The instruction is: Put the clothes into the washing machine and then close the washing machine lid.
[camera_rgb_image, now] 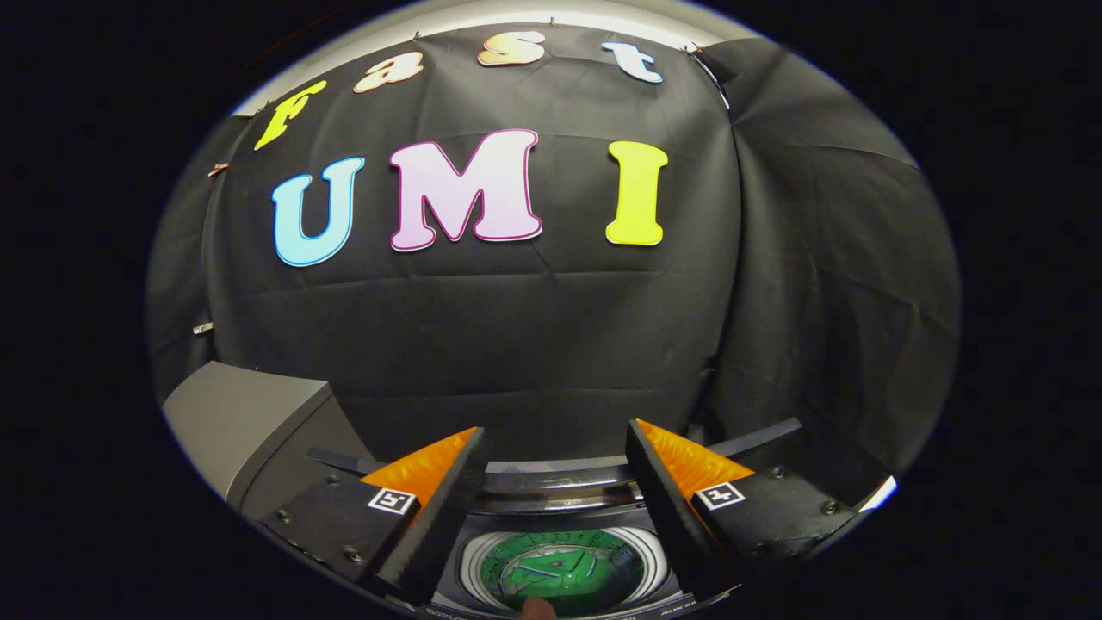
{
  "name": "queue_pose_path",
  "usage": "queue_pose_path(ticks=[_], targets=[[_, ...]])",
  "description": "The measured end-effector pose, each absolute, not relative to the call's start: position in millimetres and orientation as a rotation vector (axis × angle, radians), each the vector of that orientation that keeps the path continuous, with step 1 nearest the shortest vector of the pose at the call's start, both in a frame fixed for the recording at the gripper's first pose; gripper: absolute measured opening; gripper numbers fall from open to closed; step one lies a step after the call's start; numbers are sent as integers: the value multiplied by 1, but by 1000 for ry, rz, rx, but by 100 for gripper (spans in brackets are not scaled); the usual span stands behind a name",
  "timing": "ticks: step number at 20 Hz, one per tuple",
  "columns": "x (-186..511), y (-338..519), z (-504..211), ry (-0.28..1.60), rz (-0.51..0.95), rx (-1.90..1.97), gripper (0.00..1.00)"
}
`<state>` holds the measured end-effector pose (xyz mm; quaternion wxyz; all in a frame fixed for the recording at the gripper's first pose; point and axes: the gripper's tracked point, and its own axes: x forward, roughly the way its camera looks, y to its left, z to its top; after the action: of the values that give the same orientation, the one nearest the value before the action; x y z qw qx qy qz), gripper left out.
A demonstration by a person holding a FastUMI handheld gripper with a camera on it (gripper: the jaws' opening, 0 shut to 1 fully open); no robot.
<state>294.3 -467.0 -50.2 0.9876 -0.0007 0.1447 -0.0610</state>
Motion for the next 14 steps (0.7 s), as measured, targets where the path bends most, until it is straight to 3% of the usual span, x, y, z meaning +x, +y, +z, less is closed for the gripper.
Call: queue_pose_path(ticks=[10, 14], targets=[[278, -465, -59, 280, -120, 1, 100], [266, -461, -104, 393, -114, 14, 100]])
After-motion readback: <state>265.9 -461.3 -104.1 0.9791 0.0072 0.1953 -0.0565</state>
